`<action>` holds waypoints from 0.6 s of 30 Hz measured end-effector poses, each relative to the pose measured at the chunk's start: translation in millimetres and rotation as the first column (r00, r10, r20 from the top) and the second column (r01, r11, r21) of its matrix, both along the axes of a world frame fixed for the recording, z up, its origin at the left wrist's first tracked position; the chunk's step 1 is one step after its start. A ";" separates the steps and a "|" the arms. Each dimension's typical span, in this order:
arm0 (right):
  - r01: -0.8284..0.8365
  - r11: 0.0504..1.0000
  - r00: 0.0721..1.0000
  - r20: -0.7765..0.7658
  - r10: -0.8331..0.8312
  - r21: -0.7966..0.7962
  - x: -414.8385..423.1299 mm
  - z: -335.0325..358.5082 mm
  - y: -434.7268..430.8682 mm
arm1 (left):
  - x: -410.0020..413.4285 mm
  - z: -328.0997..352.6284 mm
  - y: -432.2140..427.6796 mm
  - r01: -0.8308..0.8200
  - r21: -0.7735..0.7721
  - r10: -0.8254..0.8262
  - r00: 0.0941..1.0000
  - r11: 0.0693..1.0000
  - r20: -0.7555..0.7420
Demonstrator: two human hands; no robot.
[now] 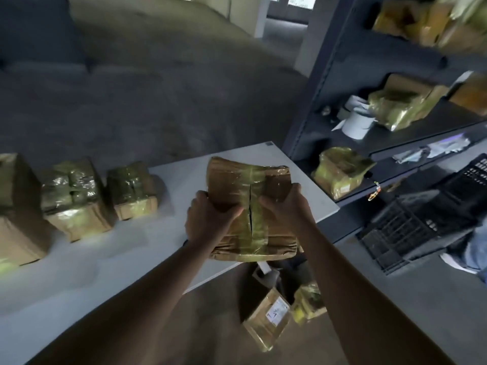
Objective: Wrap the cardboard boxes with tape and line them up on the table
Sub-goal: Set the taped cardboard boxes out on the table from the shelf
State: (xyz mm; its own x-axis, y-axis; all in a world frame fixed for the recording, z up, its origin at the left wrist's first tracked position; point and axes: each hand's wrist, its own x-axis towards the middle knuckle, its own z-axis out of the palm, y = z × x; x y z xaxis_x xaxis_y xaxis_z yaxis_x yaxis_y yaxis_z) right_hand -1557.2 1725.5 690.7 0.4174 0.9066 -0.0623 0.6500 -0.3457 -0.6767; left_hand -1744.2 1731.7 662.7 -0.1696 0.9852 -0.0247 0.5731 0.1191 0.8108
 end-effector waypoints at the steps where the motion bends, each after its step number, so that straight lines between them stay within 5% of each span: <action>1: -0.026 1.000 0.999 -0.024 0.026 0.015 -6.8 1.8 12.0 | -9.5 2.8 12.9 -0.007 -0.003 0.007 1.000 1.000 0.013; 18: -0.234 0.969 0.966 -0.133 0.221 -0.084 -89.3 -30.2 215.7 | -104.9 -9.3 177.6 -0.084 -0.199 0.118 0.979 0.976 0.168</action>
State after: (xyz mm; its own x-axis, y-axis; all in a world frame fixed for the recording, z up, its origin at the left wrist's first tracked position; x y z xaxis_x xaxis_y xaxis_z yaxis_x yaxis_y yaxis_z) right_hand -1646.4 1941.1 660.5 0.1846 0.9636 -0.1937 0.6341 -0.2673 -0.7256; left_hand -1849.1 1909.3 653.3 -0.2438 0.9375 -0.2483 0.3988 0.3303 0.8555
